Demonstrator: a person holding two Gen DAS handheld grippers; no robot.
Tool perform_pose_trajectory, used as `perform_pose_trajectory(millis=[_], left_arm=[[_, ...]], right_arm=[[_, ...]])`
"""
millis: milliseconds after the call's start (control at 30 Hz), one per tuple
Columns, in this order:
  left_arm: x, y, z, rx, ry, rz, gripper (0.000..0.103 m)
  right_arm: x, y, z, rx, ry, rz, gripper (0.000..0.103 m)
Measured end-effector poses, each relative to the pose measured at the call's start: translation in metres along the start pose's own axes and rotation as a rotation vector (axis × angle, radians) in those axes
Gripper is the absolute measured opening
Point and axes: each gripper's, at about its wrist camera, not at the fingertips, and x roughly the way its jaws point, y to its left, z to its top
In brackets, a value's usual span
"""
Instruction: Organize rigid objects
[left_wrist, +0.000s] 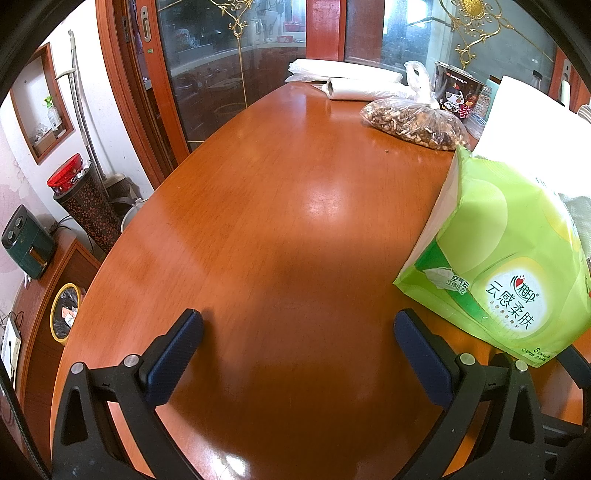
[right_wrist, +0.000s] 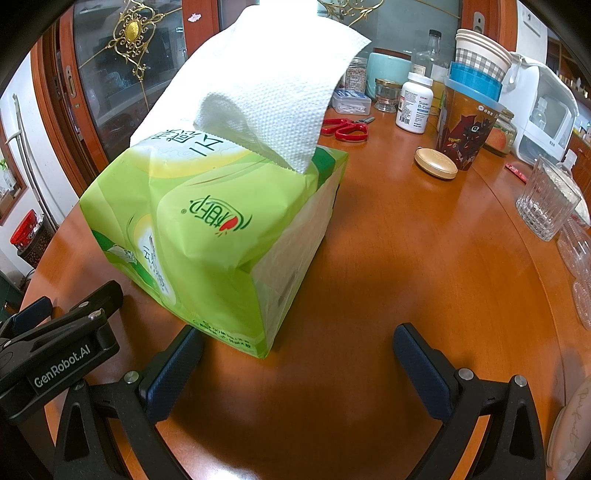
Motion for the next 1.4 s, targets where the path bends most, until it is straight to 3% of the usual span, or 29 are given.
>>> perform_pose_trajectory(millis=[567,1033,1133,1267,1400], left_arm=[[0.016,0.001,-0.016,0.001,0.003,0.001,0.103],[0.003,0.001,-0.005,0.000,0.005,0.003,0.103],[0.028,0.006,-0.028,-0.040,0.032,0.031,0.103],[0.071,0.005,-0.050,-0.049,0.149,0.034,0.103],[0.104,0.008,-0.080,-0.110,0.188,0.071,0.103]], right_arm=[[0.000,0.000,0.000,0.000,-0.001,0.000,0.103],[0.000,0.000,0.000,-0.001,-0.001,-0.001,0.103],[0.006,0.002,0.003,-0.015,-0.001,0.009,0.103],[0.010,0.007,0.006,-0.039,-0.001,0.024,0.103],[0.009,0.008,0.006,-0.050,-0.001,0.032,0.103]])
